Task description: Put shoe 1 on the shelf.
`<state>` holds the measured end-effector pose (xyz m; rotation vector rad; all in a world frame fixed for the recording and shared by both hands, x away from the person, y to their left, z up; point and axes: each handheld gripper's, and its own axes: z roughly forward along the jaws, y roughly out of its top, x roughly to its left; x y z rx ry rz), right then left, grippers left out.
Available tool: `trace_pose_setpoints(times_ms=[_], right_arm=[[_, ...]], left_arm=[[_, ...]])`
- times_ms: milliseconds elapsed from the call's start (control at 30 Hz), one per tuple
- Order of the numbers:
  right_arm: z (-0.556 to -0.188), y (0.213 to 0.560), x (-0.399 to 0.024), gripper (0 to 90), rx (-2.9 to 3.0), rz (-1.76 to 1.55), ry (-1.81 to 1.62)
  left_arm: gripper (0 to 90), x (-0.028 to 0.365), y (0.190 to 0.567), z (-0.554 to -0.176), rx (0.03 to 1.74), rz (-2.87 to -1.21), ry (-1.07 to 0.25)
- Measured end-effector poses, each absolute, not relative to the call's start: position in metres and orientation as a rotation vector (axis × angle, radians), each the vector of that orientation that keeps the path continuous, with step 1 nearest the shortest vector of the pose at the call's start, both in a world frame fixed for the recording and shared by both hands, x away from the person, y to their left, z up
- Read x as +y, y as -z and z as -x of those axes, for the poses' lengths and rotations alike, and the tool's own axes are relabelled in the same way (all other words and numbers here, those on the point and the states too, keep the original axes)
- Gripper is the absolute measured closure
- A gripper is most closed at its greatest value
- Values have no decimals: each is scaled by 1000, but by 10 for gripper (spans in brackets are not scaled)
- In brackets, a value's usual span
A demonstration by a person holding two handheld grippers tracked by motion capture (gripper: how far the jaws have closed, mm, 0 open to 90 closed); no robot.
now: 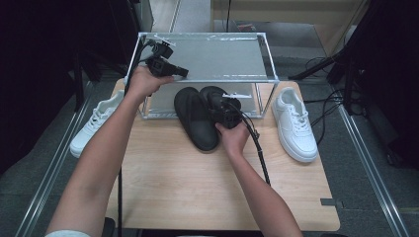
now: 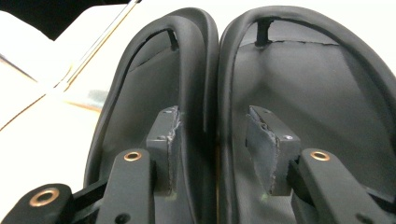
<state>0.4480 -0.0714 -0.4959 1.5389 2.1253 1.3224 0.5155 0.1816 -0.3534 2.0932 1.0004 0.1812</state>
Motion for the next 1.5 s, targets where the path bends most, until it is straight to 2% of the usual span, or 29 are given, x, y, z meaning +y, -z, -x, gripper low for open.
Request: trace_pose_setpoints(times_ms=[133, 300, 333, 500, 600, 1033, 1500], right_arm=[[-437, 489, -79, 577, 2131, -1518, -1358], [-421, 480, -86, 677, 2163, -1465, -1396], [-418, 478, -88, 730, 2182, -1452, -1397], [-398, 473, -92, 848, 2256, -1366, -1402], [-388, 475, -91, 880, 2307, -1326, -1392], [-354, 503, -90, 900, 2398, -1237, -1361], [-339, 528, -90, 900, 2465, -1187, -1304]], left_arm=[[881, 181, 353, -516, 1001, -2097, -182], [882, 181, 353, -516, 1005, -2100, -181], [882, 181, 352, -516, 1007, -2103, -183], [883, 180, 352, -515, 1005, -2106, -187], [883, 180, 353, -516, 1007, -2104, -186], [880, 180, 353, -515, 1008, -2099, -189], [880, 181, 354, -515, 1006, -2095, -187]])
